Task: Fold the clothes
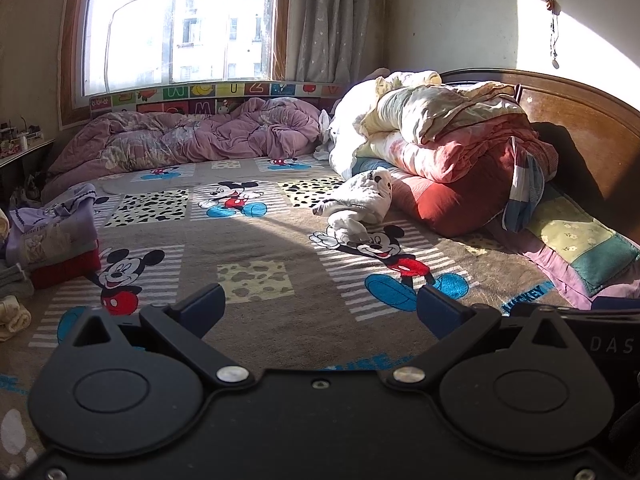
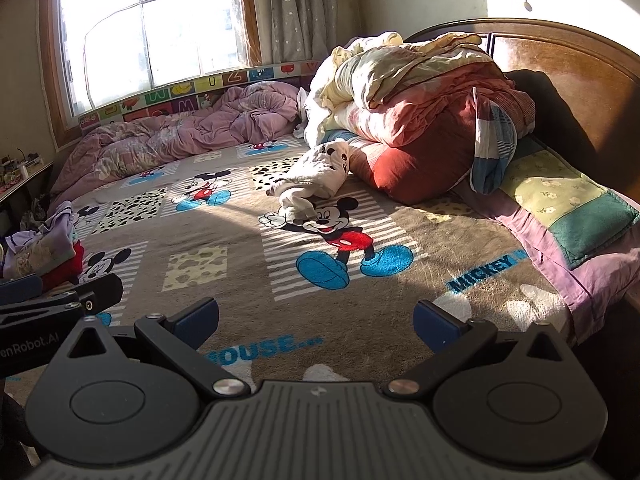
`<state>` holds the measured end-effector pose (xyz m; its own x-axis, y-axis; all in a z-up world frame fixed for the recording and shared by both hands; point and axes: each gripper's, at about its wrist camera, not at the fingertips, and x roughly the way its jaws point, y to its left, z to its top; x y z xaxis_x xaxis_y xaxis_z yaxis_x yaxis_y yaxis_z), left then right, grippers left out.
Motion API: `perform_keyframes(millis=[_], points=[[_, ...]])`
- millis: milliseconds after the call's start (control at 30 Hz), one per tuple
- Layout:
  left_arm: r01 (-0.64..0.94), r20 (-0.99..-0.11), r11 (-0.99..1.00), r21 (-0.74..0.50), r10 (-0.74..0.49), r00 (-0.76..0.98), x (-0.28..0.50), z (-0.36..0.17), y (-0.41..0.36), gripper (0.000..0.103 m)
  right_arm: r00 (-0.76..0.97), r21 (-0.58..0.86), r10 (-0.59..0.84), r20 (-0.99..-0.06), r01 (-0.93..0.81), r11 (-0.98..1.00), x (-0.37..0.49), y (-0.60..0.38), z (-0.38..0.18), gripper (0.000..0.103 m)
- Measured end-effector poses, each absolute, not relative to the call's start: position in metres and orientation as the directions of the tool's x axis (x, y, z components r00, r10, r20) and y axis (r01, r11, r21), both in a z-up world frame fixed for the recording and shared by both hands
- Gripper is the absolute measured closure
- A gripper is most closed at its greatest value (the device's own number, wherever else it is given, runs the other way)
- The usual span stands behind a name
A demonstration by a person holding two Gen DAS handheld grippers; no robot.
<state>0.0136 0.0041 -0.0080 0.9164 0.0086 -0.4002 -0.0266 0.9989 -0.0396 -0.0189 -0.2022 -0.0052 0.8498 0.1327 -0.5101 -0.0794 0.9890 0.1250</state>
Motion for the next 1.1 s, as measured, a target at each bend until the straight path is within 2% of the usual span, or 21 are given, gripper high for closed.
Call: perform_keyframes(millis=[300, 500, 733, 1100], points=[[-0.009, -0.336, 0.998, -0.055, -0.01, 0.942, 0.011, -0.007, -0.002, 0.0, 0.855, 0.127, 0.16, -0.493, -0.111, 0.986, -0.01, -0.203, -0.005, 0.0], [0.032, -0.437, 0.996, -0.086, -0.067, 0.897, 0.043, -0.005, -0.009, 0.0, 0.852, 0.117, 0.15, -0.502, -0.105, 0.988, 0.006, -0.211, -0.007, 0.0], [0.077, -0.416, 0.995, -0.061, -0.096, 0.904, 0.074, -0.008, -0.017, 0.0, 0.86, 0.097, 0.115, -0.498, -0.076, 0.992, 0.037, -0.222, -0.006, 0.0], [0.097, -0.47, 0.994, -0.042, -0.105, 0.877, 0.149, -0.02, -0.009, 0.0, 0.847, 0.077, 0.132, -0.514, -0.108, 0.991, 0.116, -0.217, -0.023, 0.0]])
